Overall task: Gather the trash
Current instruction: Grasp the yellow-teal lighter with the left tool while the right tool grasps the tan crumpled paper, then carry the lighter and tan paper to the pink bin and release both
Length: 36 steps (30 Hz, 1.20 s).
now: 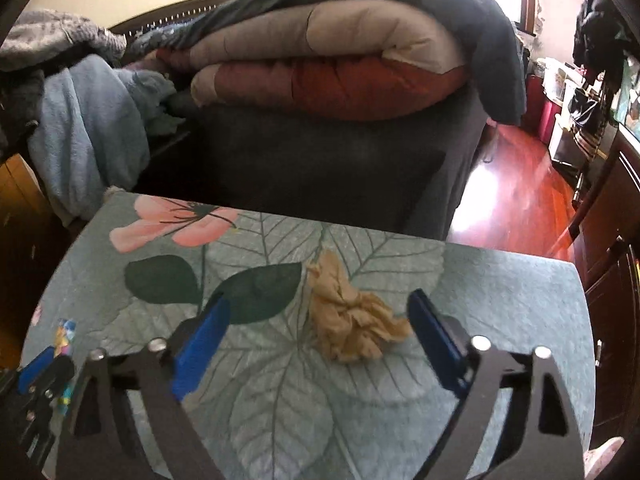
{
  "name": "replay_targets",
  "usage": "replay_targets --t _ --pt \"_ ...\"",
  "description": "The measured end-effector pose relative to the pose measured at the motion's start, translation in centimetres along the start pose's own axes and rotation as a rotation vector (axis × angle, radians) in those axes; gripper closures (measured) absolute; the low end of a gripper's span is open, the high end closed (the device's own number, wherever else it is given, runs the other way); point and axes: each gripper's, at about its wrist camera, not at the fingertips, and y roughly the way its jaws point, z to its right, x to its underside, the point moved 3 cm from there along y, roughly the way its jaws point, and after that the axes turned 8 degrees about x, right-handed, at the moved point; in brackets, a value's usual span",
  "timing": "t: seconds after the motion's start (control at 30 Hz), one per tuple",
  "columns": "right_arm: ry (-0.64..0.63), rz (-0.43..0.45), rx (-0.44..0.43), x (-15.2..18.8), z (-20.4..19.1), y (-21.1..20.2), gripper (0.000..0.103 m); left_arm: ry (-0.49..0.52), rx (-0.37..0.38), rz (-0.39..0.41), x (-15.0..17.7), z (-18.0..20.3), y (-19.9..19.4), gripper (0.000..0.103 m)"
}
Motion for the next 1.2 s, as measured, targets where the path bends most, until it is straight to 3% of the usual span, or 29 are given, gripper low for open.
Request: replay_targets --t 0.1,0.17,0.23,0.4,0.6,1.2 --pt "-0.010 -0.035 0.001 0.1 -0.5 1.1 0.034 -0.005 -0.002 -0.003 0.1 -0.3 0.1 0.081" --pt "-0.018 -0.058 0.010 0.4 -0.7 1.6 0.061 -0.006 -0.004 -0.003 0.1 -0.4 0.0 0.081" --pt "-0.037 -0.050 0.038 0.7 -0.7 1.5 0.079 -0.006 -0.002 -0.004 0.2 -0.4 -0.1 0.081" --pt "-0.034 -0.042 -0.002 2.1 -0.1 -0.6 0.082 0.002 0.006 -0.001 0.6 -0.2 -0.8 0.081" --pt "-0.017 -0.001 -0.032 4.9 0.6 -6.1 0.082 0.018 0.019 0.007 1.5 0.5 -2.7 0.081" --pt "0.061 0.106 -0.023 15.4 5.2 -21.3 0.080 0.150 0.093 0.039 5.9 5.8 -10.3 0.081"
